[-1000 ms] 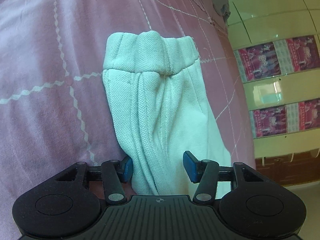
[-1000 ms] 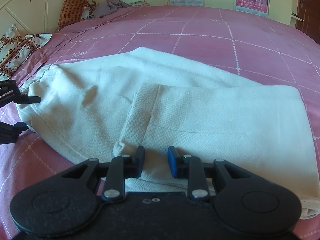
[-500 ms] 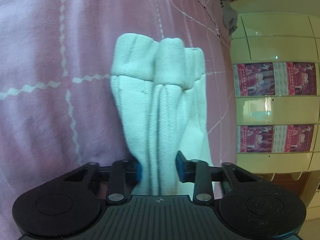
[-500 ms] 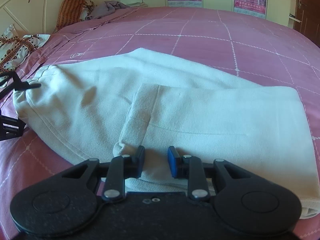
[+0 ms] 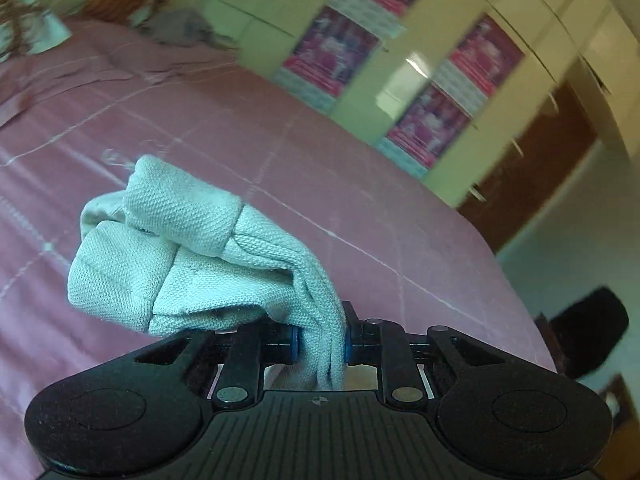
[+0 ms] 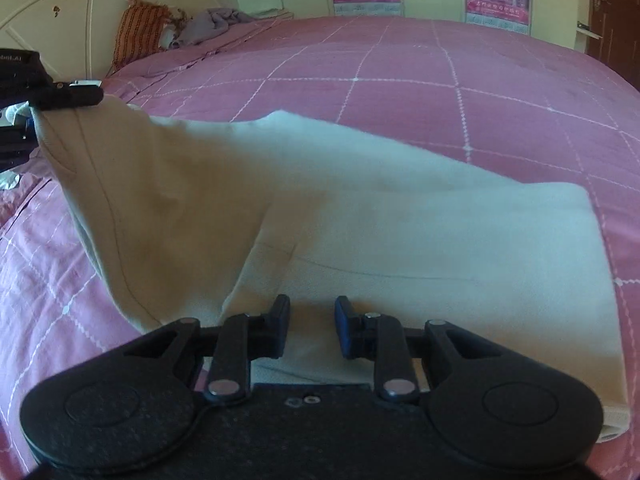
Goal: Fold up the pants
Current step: 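Fold the lifted cuffs over onto the pants with the left gripper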
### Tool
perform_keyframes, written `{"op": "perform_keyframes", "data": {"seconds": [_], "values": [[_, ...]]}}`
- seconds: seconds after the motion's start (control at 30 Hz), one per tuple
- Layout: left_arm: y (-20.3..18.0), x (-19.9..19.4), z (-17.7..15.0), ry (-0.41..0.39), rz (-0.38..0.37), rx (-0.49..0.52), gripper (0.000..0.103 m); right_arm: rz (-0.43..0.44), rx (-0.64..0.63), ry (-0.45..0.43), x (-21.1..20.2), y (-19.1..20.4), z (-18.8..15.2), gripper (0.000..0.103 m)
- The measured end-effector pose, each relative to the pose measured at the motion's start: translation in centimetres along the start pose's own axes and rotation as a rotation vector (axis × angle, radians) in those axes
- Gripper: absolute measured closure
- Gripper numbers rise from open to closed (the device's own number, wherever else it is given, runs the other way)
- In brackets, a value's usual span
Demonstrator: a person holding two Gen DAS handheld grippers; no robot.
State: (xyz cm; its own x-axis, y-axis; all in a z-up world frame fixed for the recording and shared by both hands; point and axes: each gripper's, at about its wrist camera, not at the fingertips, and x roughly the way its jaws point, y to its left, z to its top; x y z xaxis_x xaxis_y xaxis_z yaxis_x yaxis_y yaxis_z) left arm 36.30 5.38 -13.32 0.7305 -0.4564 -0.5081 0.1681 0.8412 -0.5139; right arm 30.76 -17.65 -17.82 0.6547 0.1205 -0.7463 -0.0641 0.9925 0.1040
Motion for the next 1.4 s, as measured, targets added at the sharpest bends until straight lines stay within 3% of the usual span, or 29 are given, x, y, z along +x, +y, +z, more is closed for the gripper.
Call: {"op": "perform_keyframes", "data": {"seconds": [0.17, 0.27, 0.37, 0.47, 0.53, 0.6, 0.7, 0.77, 0.87, 0.93, 1.03, 1.13, 1.23, 1.3, 1.4], "values": [[-9.3, 4.2, -5.5, 0.222, -0.082, 0.314, 0.083, -0.064, 0.098, -0.063, -3.2, -4.2, -0.5, 0.076], [-13.6, 7.0, -10.4, 0.393, -0.003, 0.561, 0.079, -0.123, 0.161, -0.058, -4.7, -7.7, -1.5, 0.072], [-16.3, 6.5, -13.0, 0.369, 0.075, 0.744, 0.065, -0.106, 0.227, -0.041, -5.8, -10.6, -2.6, 0.071], [-17.3, 4.9, -12.3, 0.33, 0.067, 0.73, 0.04, -0.079, 0.266, -0.062, -6.9, -12.2, -3.1, 0.066], [-17.9, 3.4, -12.5, 0.282, 0.06, 0.738, 0.036, -0.051, 0.307, -0.082, -7.5, -13.1, -3.3, 0.061], [-18.7, 3.6, -12.6, 0.285, 0.062, 0.765, 0.035, -0.026, 0.344, -0.101, -8.0, -13.7, -3.4, 0.058], [-18.1, 2.8, -12.6, 0.32, 0.06, 0.69, 0.035, 0.02, 0.382, -0.117, -8.8, -14.4, -3.3, 0.058], [-16.3, 2.4, -11.6, 0.334, 0.047, 0.557, 0.035, 0.035, 0.4, -0.122, -9.3, -14.8, -3.3, 0.058], [-12.3, 0.6, -10.2, 0.287, 0.066, 0.356, 0.034, 0.05, 0.415, -0.122, -10.0, -15.4, -3.6, 0.055], [-10.2, 0.0, -9.2, 0.237, 0.132, 0.258, 0.034, 0.074, 0.444, -0.108, -10.2, -15.6, -3.8, 0.055], [-7.3, 0.1, -9.1, 0.217, 0.23, 0.205, 0.03, 0.121, 0.508, -0.119, -10.7, -15.8, -4.3, 0.054], [-5.9, 2.0, -10.7, 0.297, 0.272, 0.217, 0.03, 0.179, 0.546, -0.137, -11.0, -15.3, -4.8, 0.05], [-4.3, 3.8, -13.1, 0.412, 0.212, 0.115, 0.029, 0.226, 0.572, -0.149, -11.1, -14.3, -5.1, 0.036], [-3.6, 3.7, -13.8, 0.411, 0.19, 0.03, 0.029, 0.225, 0.561, -0.102, -10.1, -13.5, -4.8, 0.032], [-3.4, 3.3, -13.9, 0.401, 0.178, 0.031, 0.028, 0.18, 0.565, -0.084, -8.8, -12.9, -4.5, 0.032]]}}
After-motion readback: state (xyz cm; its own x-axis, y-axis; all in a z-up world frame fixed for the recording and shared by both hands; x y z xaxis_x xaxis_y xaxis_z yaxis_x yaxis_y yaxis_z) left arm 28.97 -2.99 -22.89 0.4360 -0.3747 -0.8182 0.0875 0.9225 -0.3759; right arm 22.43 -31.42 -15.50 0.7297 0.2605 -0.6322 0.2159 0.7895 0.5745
